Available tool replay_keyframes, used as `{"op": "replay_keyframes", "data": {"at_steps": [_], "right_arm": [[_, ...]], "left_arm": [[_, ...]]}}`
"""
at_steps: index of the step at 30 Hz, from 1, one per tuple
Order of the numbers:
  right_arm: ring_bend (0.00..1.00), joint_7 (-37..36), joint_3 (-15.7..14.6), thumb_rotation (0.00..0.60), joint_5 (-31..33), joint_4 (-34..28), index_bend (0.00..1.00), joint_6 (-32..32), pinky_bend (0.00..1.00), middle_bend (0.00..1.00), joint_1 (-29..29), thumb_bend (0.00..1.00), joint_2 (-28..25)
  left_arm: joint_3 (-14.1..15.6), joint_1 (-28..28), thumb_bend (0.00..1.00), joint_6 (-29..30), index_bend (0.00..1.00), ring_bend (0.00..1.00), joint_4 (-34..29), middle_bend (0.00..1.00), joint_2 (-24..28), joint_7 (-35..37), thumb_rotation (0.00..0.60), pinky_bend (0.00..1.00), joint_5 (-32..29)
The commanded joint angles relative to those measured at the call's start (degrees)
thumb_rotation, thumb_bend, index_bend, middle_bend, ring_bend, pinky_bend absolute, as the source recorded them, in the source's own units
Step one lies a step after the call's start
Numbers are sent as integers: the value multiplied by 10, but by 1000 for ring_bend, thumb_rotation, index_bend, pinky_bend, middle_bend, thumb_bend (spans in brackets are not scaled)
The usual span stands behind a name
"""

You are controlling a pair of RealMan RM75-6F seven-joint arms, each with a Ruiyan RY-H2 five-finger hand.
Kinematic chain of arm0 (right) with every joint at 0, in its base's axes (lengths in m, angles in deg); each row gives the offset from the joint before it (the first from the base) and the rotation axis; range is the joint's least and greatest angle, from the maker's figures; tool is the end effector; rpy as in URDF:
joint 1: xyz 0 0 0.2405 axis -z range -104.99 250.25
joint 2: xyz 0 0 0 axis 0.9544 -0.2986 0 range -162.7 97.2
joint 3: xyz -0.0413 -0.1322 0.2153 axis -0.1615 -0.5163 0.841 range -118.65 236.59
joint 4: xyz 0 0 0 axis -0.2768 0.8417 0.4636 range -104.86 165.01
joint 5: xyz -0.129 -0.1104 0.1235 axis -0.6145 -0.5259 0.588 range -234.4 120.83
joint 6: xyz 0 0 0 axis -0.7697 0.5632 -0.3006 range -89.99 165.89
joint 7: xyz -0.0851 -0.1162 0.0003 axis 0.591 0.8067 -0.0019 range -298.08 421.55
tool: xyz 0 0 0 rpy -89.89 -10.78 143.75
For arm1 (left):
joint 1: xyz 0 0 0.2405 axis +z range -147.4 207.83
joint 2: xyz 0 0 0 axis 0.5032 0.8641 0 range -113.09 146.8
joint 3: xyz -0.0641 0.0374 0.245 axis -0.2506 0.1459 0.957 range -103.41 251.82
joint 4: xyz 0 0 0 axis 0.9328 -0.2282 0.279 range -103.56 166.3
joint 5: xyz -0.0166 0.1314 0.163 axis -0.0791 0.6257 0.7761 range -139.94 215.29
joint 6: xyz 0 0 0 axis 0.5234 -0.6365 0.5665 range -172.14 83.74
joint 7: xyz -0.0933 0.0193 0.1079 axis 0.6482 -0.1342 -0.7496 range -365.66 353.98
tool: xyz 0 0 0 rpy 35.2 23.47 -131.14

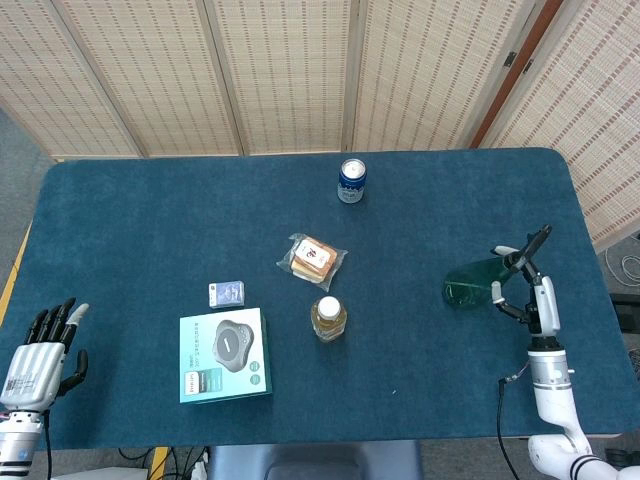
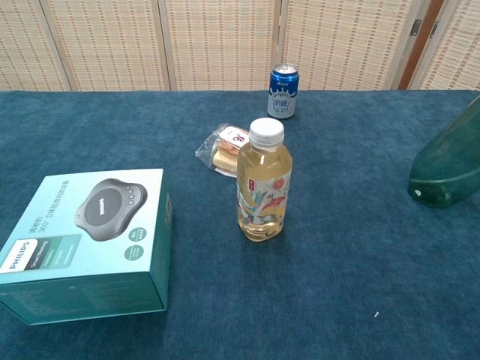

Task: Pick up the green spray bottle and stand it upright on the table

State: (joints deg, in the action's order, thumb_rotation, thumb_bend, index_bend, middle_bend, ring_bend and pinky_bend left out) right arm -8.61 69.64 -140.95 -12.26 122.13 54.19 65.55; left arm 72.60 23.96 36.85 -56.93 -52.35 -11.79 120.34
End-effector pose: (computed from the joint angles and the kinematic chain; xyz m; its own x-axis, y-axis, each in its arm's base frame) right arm -0.3375 -0.2876 0.0677 -0.5577 0.0578 0.8280 -0.8170 -0.2147 -0.5352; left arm -0.3254 0.1841 0.1274 0.4666 0.0889 0.8800 0.8826 0.0186 -0.4698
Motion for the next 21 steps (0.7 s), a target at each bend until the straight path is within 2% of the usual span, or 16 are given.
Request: {"op": "replay_keyframes", "data": {"at_steps": [1,21], "right_arm": [[194,-3,0,600,0,5,274,0,322,314,0,366,2],[191,-20,0,600,2,22,245,4,322,307,6,330,7]], "left_arm": [[0,0,585,0,45,0,0,0,0,0,600,0,0],[1,-2,586,-4,45,0,-3,0,-3,-9,600,0,-1]]}}
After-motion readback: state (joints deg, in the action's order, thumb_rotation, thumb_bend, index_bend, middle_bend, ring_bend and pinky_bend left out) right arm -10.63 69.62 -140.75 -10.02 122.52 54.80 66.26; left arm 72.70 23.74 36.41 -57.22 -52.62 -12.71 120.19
